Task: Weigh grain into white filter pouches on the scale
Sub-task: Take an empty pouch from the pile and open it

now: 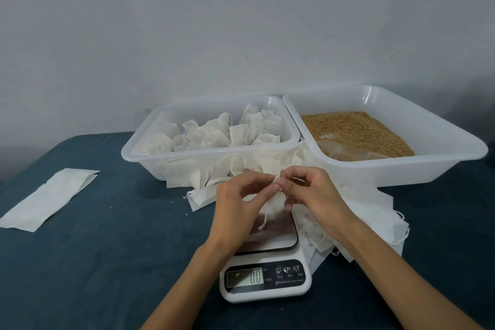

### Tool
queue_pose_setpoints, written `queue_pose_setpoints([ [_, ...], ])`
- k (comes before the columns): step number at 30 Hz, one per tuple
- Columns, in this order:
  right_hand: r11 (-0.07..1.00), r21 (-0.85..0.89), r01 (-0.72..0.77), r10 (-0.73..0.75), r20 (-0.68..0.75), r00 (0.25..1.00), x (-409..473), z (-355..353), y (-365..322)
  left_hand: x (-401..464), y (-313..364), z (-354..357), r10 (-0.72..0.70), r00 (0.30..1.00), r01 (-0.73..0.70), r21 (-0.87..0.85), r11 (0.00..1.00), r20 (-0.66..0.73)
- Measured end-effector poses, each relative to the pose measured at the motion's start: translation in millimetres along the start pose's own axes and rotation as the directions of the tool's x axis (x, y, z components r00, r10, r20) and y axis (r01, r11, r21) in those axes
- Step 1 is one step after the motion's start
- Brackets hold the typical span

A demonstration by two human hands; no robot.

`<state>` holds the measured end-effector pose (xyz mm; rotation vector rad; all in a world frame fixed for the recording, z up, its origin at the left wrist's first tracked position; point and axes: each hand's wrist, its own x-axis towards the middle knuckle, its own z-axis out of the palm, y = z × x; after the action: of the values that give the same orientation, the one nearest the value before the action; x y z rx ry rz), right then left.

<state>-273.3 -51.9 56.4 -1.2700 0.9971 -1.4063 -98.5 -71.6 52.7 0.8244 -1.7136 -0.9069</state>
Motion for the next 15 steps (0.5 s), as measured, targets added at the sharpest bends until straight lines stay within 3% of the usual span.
queue_pose_setpoints([
  [3, 1.000, -0.017, 0.025, -0.025, -0.031, 0.999, 1.0, -0.6, 0.7, 4.1, -2.8, -2.5, -0.056, 0.998, 0.054, -0.096, 0.994, -0.021],
  [6, 0.994, -0.061, 0.092, -0.098, -0.102, 0.990, 1.5, 0.9, 2.0, 7.2, -5.2, -4.9, -0.093, 0.988, 0.076, -0.133, 0.988, -0.126],
  [9, 0.957, -0.235, 0.170, -0.210, -0.157, 0.965, -0.8, 4.5, 3.3, 6.7, -5.9, -4.8, -0.074, 0.983, 0.057, -0.103, 0.993, -0.171],
  [11, 0.913, -0.341, 0.223, -0.281, -0.132, 0.951, -4.7, 9.2, 4.0, 4.7, -5.6, -3.0, -0.058, 0.986, 0.044, -0.088, 0.995, -0.154],
  [15, 0.896, -0.342, 0.283, -0.302, -0.002, 0.953, -11.3, 17.5, 4.7, 0.0, -3.6, 1.2, -0.014, 0.997, 0.012, -0.032, 0.999, -0.074],
])
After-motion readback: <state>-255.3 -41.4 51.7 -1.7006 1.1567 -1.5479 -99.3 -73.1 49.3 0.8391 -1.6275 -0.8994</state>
